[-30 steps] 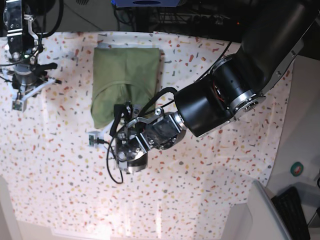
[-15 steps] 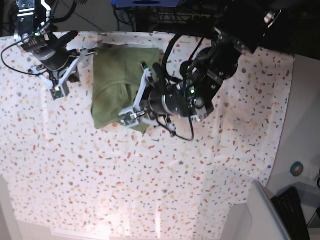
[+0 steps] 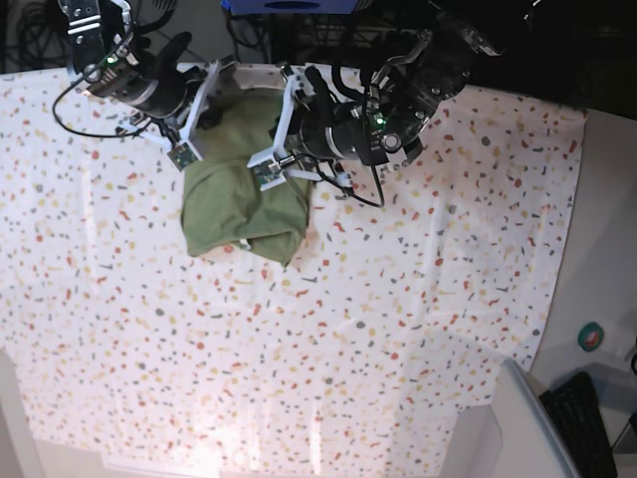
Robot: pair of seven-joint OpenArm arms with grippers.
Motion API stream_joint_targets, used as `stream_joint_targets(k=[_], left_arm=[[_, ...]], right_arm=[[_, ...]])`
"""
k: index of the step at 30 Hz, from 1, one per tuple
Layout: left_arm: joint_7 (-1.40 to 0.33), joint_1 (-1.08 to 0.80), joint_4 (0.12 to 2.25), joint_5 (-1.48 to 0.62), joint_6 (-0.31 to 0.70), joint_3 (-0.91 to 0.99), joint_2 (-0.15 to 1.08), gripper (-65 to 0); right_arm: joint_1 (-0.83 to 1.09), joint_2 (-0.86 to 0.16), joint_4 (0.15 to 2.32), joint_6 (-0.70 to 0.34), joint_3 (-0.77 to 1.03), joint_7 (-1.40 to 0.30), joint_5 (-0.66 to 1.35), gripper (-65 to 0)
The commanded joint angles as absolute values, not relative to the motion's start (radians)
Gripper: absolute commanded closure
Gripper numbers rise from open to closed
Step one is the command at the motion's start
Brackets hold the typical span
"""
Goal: Layout the t-shirt on the table in an organized manner, then fold the t-shirt properly
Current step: 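Tuck and press the bundle sides with both grippers, then release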
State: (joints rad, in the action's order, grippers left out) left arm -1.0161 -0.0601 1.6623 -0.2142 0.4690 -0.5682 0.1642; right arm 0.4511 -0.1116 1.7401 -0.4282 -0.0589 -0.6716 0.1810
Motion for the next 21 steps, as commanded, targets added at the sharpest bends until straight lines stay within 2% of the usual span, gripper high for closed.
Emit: stream_joint_targets(k=[1,5,9,15,18,21], left_arm=[[-1.001,-0.047,1.653,-0.223,0.47,-0.585,0.166,0.0],[-0.975,-0.013,1.52,-0.223,0.469,-0.657,0.16,0.0],[-0.9,0.001,1.469,-0.225,0.469,-0.696,0.163,0.0],[-0.931,0.005,1.586,-0.226,0.467,-0.676,0.182,0.0],[-0.96,-0.005,1.679,-0.226,0.467,-0.596,0.183,0.0],[-0.989,-0.038,1.788,-0.226,0.469,-0.478,0.193,0.0]], right_arm=[[0.438,-0.114,1.724,-0.432,-0.053,-0.654,0.188,0.0],[0.39,-0.114,1.616,-0.432,-0.05,-0.654,0.188,0.0],[0.378,-0.114,1.604,-0.432,-0.048,-0.654,0.188,0.0],[0.398,-0.117,1.679,-0.432,-0.048,-0.659,0.188,0.0],[0.44,-0.127,1.79,-0.432,-0.044,-0.661,0.188,0.0],[0.486,-0.124,1.879,-0.432,0.051,-0.664,0.188,0.0]])
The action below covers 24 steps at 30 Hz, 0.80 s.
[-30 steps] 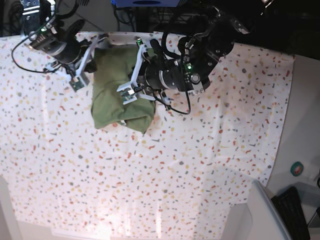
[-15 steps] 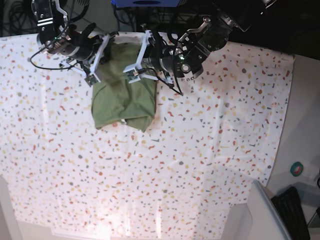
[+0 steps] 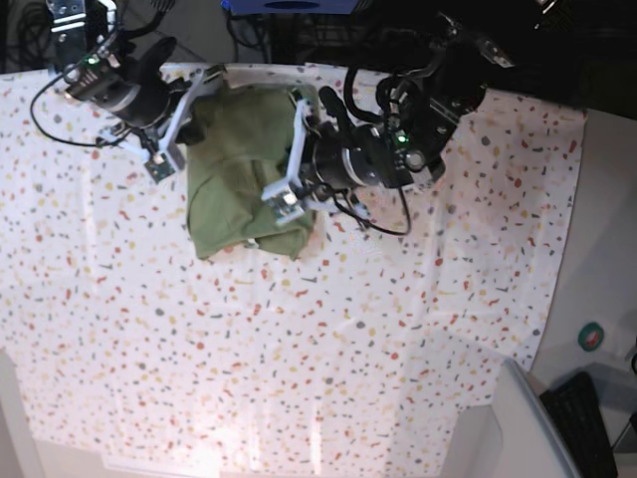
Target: Layout the t-shirt on the table in an organized manner, then fold the t-shirt properly
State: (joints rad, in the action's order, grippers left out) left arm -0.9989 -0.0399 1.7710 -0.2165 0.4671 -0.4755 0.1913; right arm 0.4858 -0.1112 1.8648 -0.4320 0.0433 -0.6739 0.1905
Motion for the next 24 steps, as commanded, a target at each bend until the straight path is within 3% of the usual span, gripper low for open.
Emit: stream_joint_targets(k=[1,7,13,19,24], left_arm=[[-0.99,-0.058,1.824,-0.228,0.469,-0.44,0.206,0.0],[-0.989,-0.216,1.963,-0.225,0.472,-0.348,0.341,0.0],[-0.984,-0.398,1.975,-0.226,0.473,-0.348,0.49,0.0],[-0.872,-0.619,1.977,-0.225,0.473,-0.36,0.558,0.0],[-0.816,-0.7,1.913,-0.223,0.47,-0.383,0.549,0.0]], right_arm=[[0.496,-0.12,1.896,-0.432,0.093,-0.664,0.188,0.0],[0.578,-0.134,1.91,-0.44,0.369,-0.665,0.188,0.0],[0.786,-0.183,1.946,-0.44,0.527,-0.717,0.188,0.0],[0.888,-0.179,1.819,-0.44,0.547,-0.888,0.193,0.0],[0.872,-0.185,1.511,-0.44,0.427,-0.714,0.193,0.0]])
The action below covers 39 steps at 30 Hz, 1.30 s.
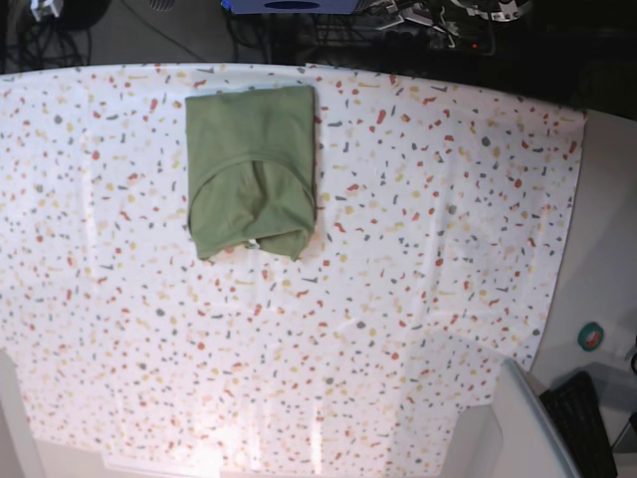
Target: Layout the t-shirt on the table in an organized manner, then fold the t-shirt properly
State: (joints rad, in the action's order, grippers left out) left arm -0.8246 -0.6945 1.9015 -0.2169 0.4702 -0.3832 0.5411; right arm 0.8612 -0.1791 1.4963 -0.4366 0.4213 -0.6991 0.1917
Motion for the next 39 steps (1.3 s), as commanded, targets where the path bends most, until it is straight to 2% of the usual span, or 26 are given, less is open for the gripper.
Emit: stream_joint_targets(k=[1,5,9,15,18,22,26,28,31,39], left_arm=[[-0.814,-0.699,1.882,-0.223,0.469,-0.403,0.547,0.0],[-0.736,-0.656,1.702,-0.223,0.467,-0.484,0.521,0.0],[-0.598,-0.556,1.385,-0.223,0.458,-0.57,0.464,0.0],[-0.371,-0.4,0.957,-0.225,0.397,-0.667,0.343,0.0],[-0.265,-0.329,0.74,-0.225,0.392,-0.68,0.265,0.0],[-0.061,-0.217,0.375,-0.225,0.394,-0.68,0.148,0.0],[0.237,-0.134,0.067,-0.225,0.394,-0.68,0.068,0.0],[0.325,-0.124,0.035,-0.231,0.394,-0.671,0.065,0.0],[0.329,-0.116,0.033,-0.228,0.394,-0.671,0.074,0.0],[0.329,-0.114,0.099,-0.226,0.394,-0.68,0.133,0.0]], right_arm=[[0.857,-0.188,1.443,-0.44,0.39,-0.661,0.189,0.0],[0.756,-0.226,1.165,-0.438,0.248,-0.507,0.188,0.0],[0.595,-0.246,0.849,-0.438,0.13,-0.372,0.188,0.0],[0.38,-0.246,0.433,-0.437,-0.11,-0.01,0.188,0.0],[0.26,-0.246,0.228,-0.437,-0.237,0.119,0.188,0.0],[0.157,-0.246,0.125,-0.433,-0.329,0.223,0.188,0.0],[0.105,-0.237,0.127,-0.432,-0.375,0.213,0.188,0.0],[0.102,-0.22,0.127,-0.432,-0.39,0.216,0.188,0.0],[0.101,-0.188,0.127,-0.421,-0.389,0.219,0.188,0.0],[0.105,-0.11,0.131,-0.17,-0.389,0.22,0.188,0.0]])
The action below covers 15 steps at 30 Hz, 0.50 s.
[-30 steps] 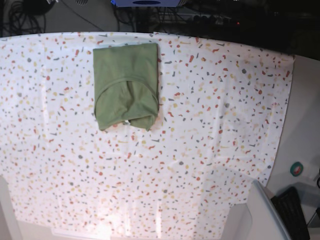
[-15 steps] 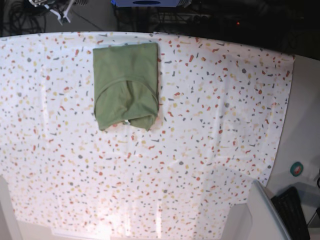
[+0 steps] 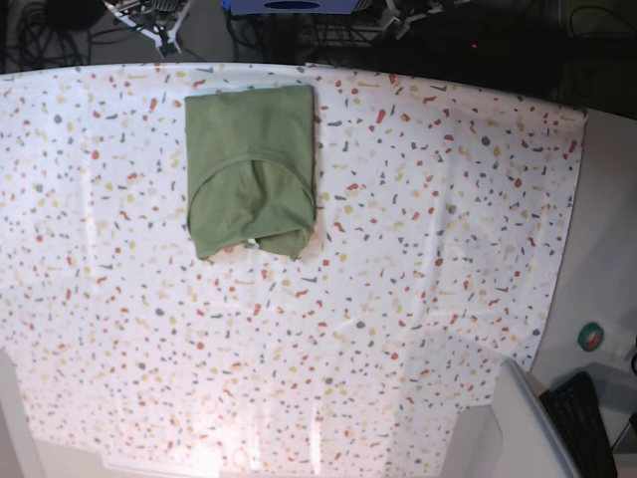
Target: Layout the t-shirt on the table in an organized manner, then fold the t-shirt properly
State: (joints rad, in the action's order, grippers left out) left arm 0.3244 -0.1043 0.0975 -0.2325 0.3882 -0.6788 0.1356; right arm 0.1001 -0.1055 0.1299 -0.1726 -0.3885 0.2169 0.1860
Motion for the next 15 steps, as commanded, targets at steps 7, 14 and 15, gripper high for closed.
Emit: stream_joint_targets(k=[7,14,15], left_arm=[[0.337,-0.116,0.101,-0.226,0.392,-0.679,0.147,0.0],[0.338,-0.076,0.102,-0.226,0.392,-0.679,0.145,0.0],[0.338,-0.076,0.102,-0.226,0.392,-0.679,0.145,0.0]], right_arm=[[0.119,-0.082,0.131,-0.133,-0.389,0.22,0.189,0.0],[0.128,-0.079,0.174,-0.133,-0.387,0.266,0.189,0.0],[0.13,-0.079,0.176,-0.133,-0.387,0.274,0.189,0.0]])
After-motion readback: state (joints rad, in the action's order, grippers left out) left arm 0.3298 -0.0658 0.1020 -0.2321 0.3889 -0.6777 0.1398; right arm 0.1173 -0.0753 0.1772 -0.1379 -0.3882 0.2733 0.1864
